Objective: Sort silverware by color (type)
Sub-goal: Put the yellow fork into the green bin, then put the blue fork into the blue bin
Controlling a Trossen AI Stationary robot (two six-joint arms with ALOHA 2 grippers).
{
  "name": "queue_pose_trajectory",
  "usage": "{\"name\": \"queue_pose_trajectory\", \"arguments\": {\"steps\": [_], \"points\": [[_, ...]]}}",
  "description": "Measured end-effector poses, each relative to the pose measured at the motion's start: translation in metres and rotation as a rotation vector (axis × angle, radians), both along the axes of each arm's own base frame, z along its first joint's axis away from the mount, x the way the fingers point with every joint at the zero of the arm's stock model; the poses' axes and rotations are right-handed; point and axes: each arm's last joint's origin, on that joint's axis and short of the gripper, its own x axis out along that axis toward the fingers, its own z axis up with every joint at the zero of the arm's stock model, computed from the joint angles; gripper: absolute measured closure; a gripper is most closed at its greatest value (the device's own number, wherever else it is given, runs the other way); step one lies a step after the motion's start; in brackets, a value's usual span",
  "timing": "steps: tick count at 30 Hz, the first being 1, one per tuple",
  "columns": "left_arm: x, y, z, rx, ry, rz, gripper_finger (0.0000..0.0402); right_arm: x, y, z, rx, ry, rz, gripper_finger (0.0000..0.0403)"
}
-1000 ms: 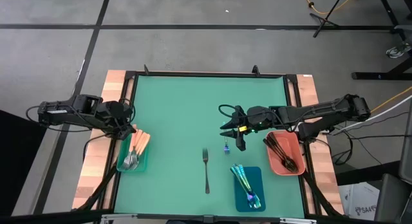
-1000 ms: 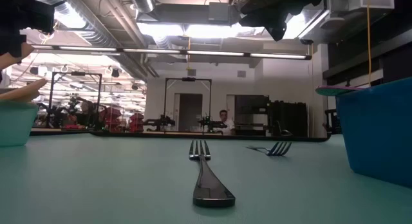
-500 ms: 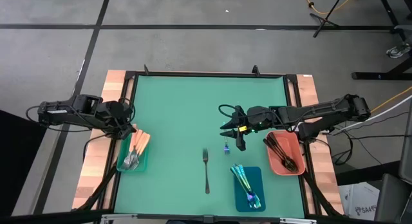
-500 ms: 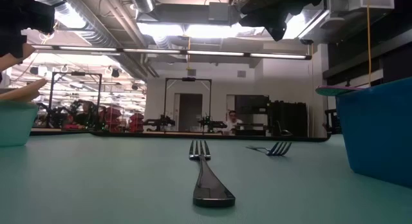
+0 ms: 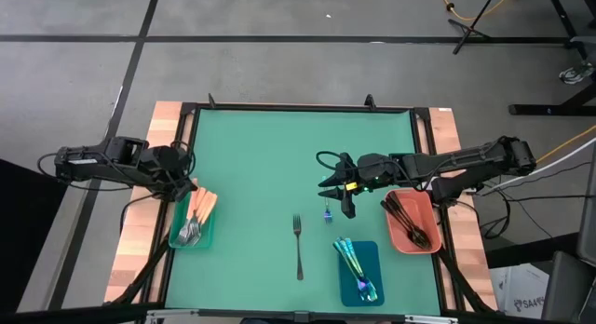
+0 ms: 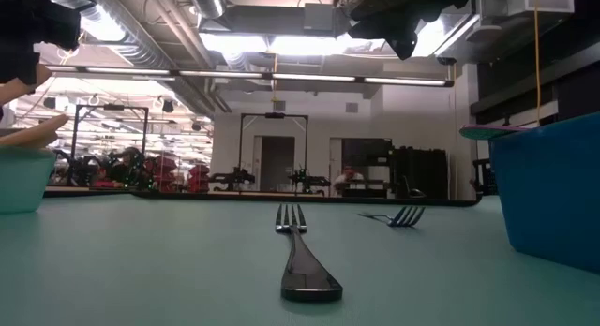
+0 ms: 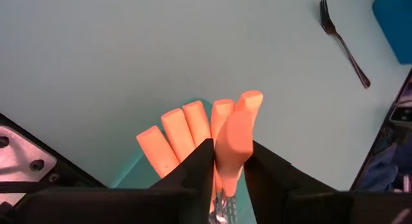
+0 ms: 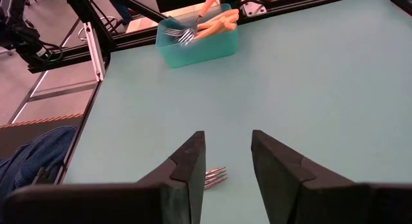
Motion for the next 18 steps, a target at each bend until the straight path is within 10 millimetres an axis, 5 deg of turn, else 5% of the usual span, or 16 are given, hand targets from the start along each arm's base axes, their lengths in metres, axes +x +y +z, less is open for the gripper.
{"name": "queue_pose_trajectory", "arguments": {"steps": [8, 18], "points": [[0.0002, 0.0002, 0.0018, -0.022, -0.009, 0.044, 0.0273, 0.0, 0.0, 0.0, 0.0, 0.0, 0.0, 0.0288], [0.0002, 0.0001, 0.0018, -0.024, -0.009, 0.044, 0.0269, 0.0, 0.0, 0.0, 0.0, 0.0, 0.0, 0.0288]]}}
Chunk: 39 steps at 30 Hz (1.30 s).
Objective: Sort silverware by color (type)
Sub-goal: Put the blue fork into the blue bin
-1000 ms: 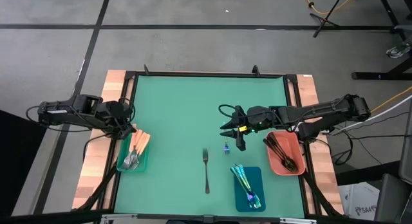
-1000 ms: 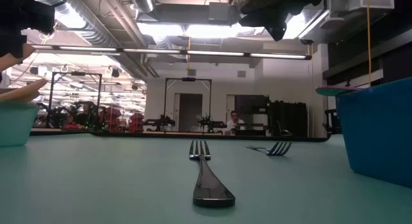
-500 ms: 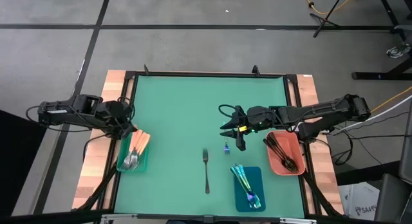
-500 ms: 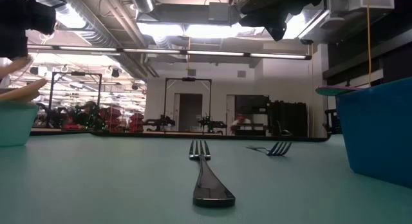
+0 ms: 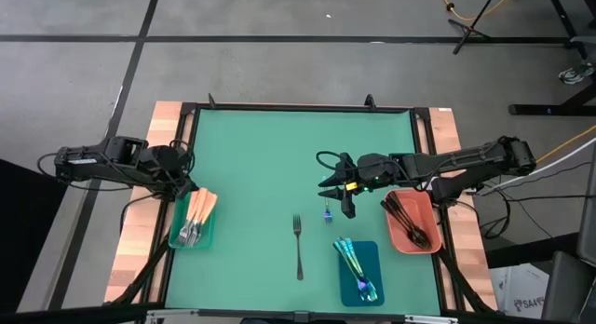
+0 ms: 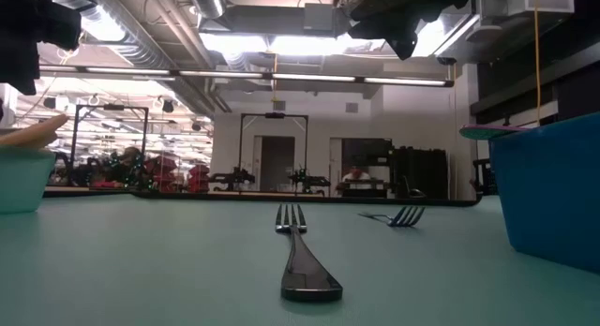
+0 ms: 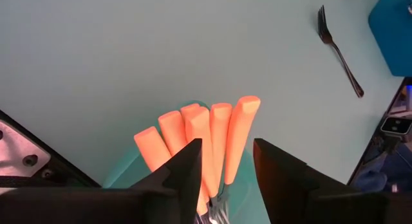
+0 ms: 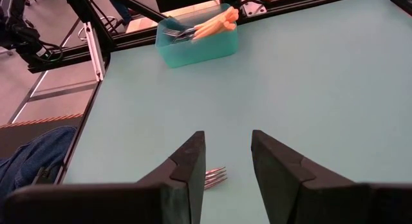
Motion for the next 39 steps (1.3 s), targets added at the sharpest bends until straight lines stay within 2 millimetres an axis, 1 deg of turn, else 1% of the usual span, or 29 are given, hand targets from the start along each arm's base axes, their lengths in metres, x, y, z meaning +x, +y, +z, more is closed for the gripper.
{"name": "queue_pose_trajectory", "arguments": {"steps": [3, 5, 13, 21, 25, 29, 34, 39], "points": [[0.0, 0.0, 0.0, 0.0, 0.0, 0.0, 0.0269, 0.0, 0.0, 0.0, 0.002, 0.0, -0.009, 0.0288], [0.0, 0.0, 0.0, 0.0, 0.0, 0.0, 0.0269, 0.0, -0.001, 0.0, 0.0, 0.0, -0.044, 0.0288], [0.001, 0.0, 0.001, 0.006, -0.01, 0.007, 0.0269, -0.003, -0.008, -0.006, -0.004, 0.058, -0.277, 0.0288], [0.001, 0.001, 0.001, 0.01, -0.013, 0.017, 0.0269, -0.007, -0.03, -0.018, 0.164, 0.173, -0.487, 0.0288], [0.008, 0.002, 0.005, 0.069, -0.099, 0.048, 0.0269, -0.003, -0.033, -0.028, 0.219, 0.225, -0.505, 0.0288], [0.018, 0.005, 0.012, 0.178, -0.226, 0.079, 0.0269, 0.005, -0.031, -0.047, 0.238, 0.312, -0.505, 0.0288], [0.029, 0.007, 0.025, 0.284, -0.375, 0.076, 0.0269, 0.019, -0.03, -0.078, 0.242, 0.432, -0.491, 0.0288], [0.039, 0.007, 0.031, 0.331, -0.436, 0.044, 0.0269, 0.027, -0.029, -0.104, 0.249, 0.527, -0.495, 0.0288]]}}
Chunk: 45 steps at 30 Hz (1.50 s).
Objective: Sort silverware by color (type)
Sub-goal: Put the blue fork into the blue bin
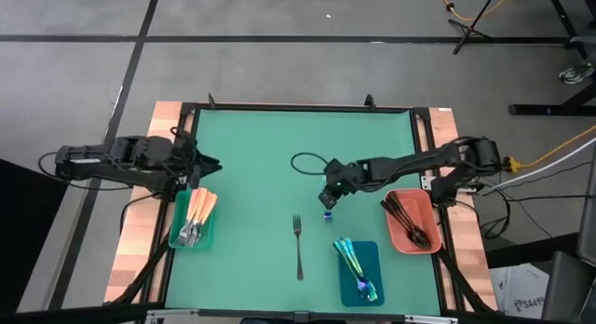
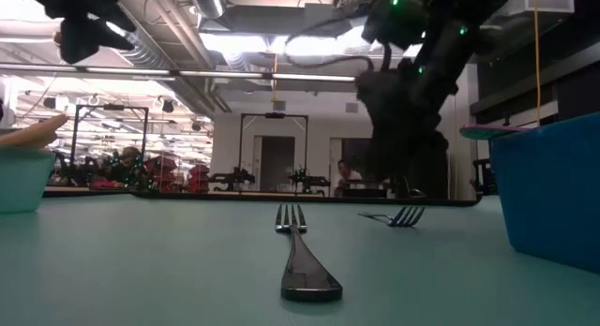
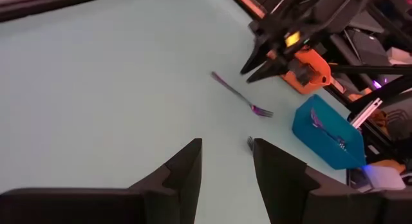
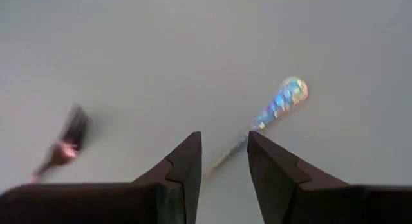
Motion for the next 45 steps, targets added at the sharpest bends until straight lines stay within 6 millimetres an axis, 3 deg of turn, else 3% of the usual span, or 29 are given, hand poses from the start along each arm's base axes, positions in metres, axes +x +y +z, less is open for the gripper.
{"name": "queue_pose_trajectory", "arguments": {"steps": [8, 19, 25, 36, 45], "points": [[0.027, -0.001, -0.003, 0.066, 0.056, -0.038, 0.0269, 0.005, 0.0, -0.023, 0.018, 0.075, -0.018, 0.0288], [0.087, -0.002, -0.014, 0.212, 0.092, -0.128, 0.0269, 0.005, 0.001, -0.023, 0.054, 0.071, -0.079, 0.0288], [0.11, -0.003, -0.026, 0.23, 0.13, -0.153, 0.0269, 0.005, 0.006, -0.023, 0.039, 0.067, -0.091, 0.0288], [0.129, -0.004, -0.044, 0.227, 0.21, -0.163, 0.0269, 0.006, 0.022, -0.026, -0.002, 0.054, -0.098, 0.0288], [0.131, -0.004, -0.044, 0.228, 0.195, -0.162, 0.0269, 0.012, 0.03, -0.045, -0.005, 0.079, -0.087, 0.0288]]}}
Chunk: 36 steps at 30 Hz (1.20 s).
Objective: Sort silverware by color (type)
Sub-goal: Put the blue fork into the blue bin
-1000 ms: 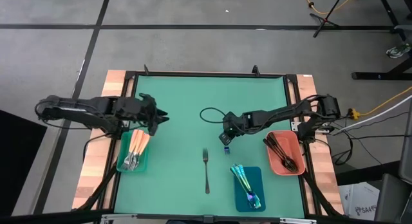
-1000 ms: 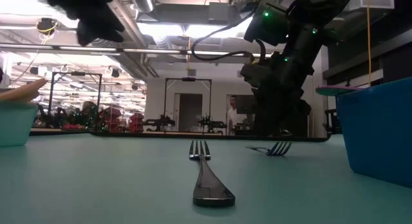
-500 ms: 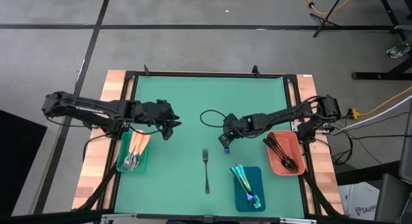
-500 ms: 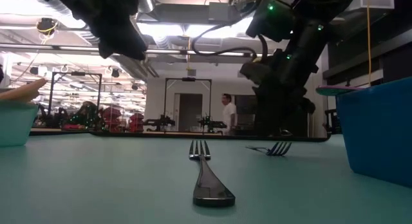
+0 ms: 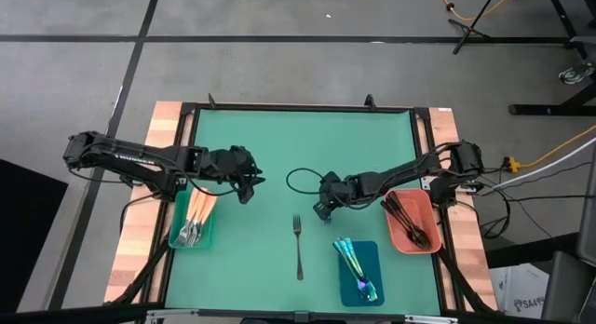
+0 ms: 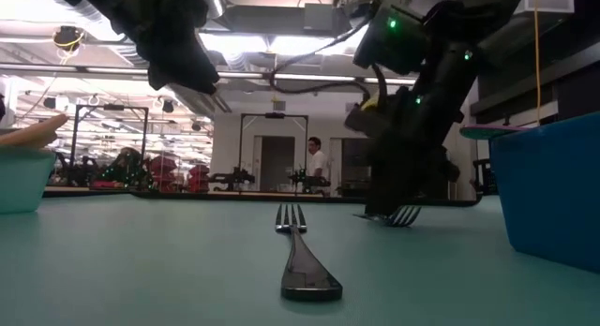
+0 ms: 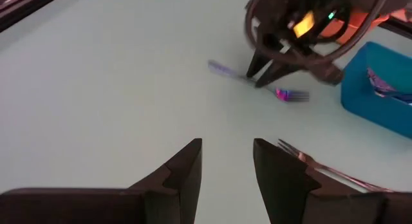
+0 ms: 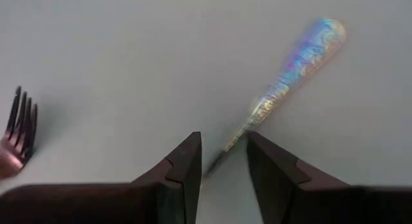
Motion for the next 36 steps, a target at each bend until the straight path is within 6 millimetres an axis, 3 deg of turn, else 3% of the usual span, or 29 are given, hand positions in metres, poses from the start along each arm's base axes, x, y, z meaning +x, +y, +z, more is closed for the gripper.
{"name": "queue_pose_trajectory", "arguments": {"steps": [8, 23, 36], "points": [[0.001, 0.0, 0.001, -0.001, -0.019, 0.0, 0.0269, 0.002, 0.0, -0.012, -0.009, 0.033, -0.012, 0.0288], [0.001, 0.0, 0.002, -0.001, -0.02, 0.0, 0.0269, 0.001, 0.0, -0.014, -0.023, 0.053, 0.035, 0.0289], [0.001, 0.0, 0.002, -0.001, -0.02, 0.0, 0.0269, 0.0, -0.001, -0.015, -0.025, 0.063, 0.033, 0.0397]]}}
